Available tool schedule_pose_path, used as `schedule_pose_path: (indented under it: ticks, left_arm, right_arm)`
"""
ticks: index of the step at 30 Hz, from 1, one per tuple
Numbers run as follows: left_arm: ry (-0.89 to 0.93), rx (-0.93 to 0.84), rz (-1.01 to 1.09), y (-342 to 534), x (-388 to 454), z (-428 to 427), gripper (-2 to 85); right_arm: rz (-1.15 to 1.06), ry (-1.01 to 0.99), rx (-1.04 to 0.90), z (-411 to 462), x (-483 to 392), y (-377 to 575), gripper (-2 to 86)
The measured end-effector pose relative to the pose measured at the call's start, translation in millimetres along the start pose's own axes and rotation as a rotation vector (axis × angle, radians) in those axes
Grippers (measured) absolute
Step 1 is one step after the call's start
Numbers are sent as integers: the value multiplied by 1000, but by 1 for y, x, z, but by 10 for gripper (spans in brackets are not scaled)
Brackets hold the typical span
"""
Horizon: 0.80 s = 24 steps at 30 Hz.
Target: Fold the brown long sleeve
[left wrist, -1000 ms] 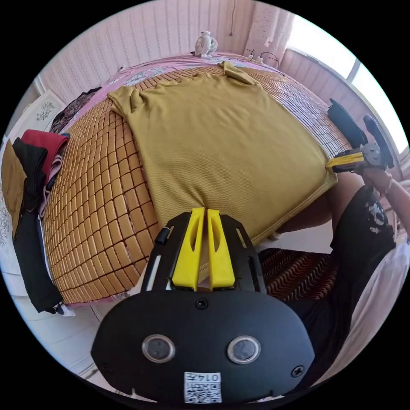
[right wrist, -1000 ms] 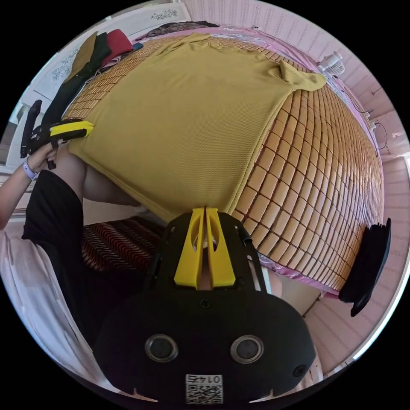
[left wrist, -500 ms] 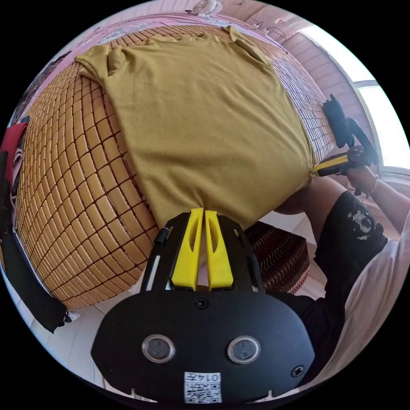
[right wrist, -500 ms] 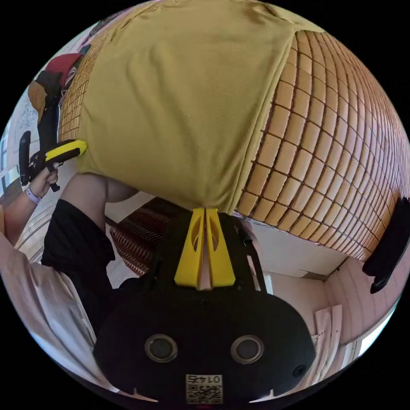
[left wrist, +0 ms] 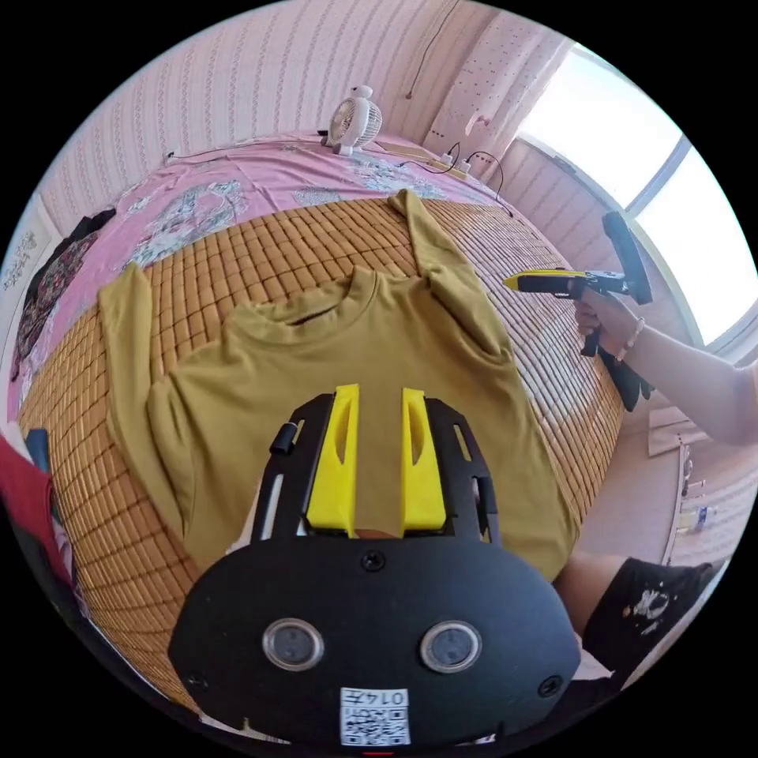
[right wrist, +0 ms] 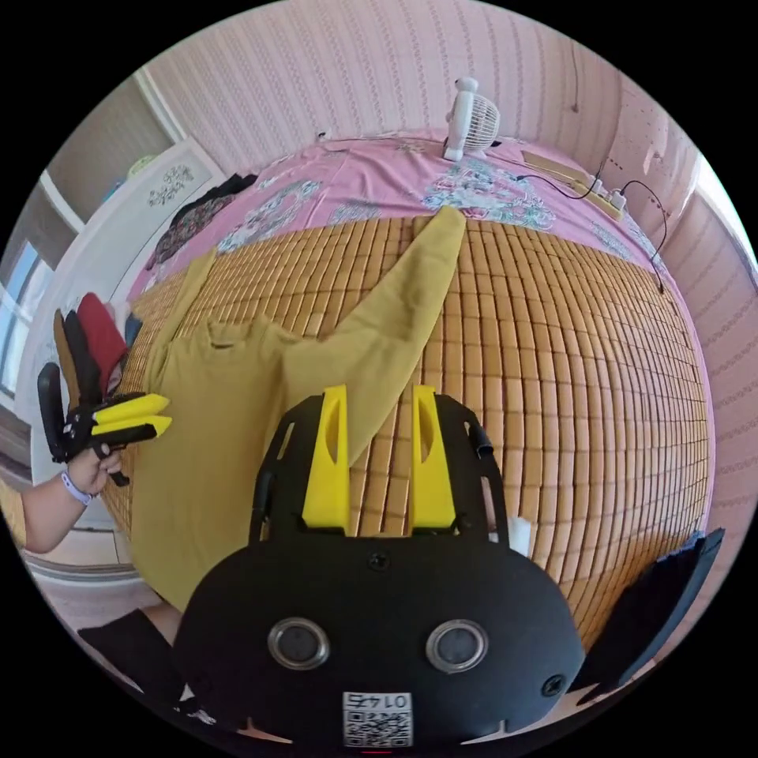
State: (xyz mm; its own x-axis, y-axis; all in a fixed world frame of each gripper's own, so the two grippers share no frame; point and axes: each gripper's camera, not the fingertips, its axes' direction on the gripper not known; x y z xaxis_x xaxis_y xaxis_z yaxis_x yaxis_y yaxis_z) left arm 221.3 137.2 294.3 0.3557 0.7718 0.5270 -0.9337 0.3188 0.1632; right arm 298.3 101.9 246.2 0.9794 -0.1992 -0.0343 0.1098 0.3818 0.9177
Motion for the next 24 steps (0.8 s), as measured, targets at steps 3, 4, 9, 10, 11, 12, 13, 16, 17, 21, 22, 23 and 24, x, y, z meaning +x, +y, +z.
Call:
schedule_pose_path:
  ticks: [3, 4, 9, 10, 11, 12, 13, 16, 17, 21, 22, 23, 24]
  left_arm:
    - [1, 27, 13, -69, 7, 31, 87]
    - [-7, 7, 21, -91, 11, 41, 88]
    - [-138, -101, 96, -128, 28, 68, 72]
    - [-153, -102, 124, -130, 33, 65, 59]
    - [-158, -103, 141, -130, 36, 63, 53]
    - [-178, -105, 162, -131, 40, 59, 51]
    - [-192, -100, 175, -131, 42, 56, 50]
    - [-205, -98, 163, -135, 40, 45, 47]
    - [-206, -99, 152, -136, 39, 43, 46]
    - [-222, -86, 107, -146, 30, 29, 43]
    - [-212, -97, 89, -149, 29, 29, 44]
    - [-201, -94, 77, -151, 28, 29, 44]
    - [-187, -90, 53, -153, 28, 27, 44]
  right_arm:
    - [88, 42, -43, 32, 27, -55, 121]
    - [99, 56, -61, 38, 30, -62, 114]
    - [61, 29, -106, 11, 42, -63, 28]
    - [66, 31, -71, -4, 43, -54, 27]
    - [111, 45, 8, -42, 47, -30, 28]
    - [176, 45, 72, -84, 50, 1, 30]
    - [217, 40, 101, -106, 51, 18, 31]
    - [343, 57, 134, -192, 36, 99, 44]
    - [372, 99, 91, -207, 30, 125, 52]
    - [544, 129, -41, -212, 63, 189, 72]
    - [564, 132, -35, -211, 70, 194, 75]
    - [600, 141, -24, -207, 84, 201, 85]
    - [636, 144, -23, -202, 98, 203, 98]
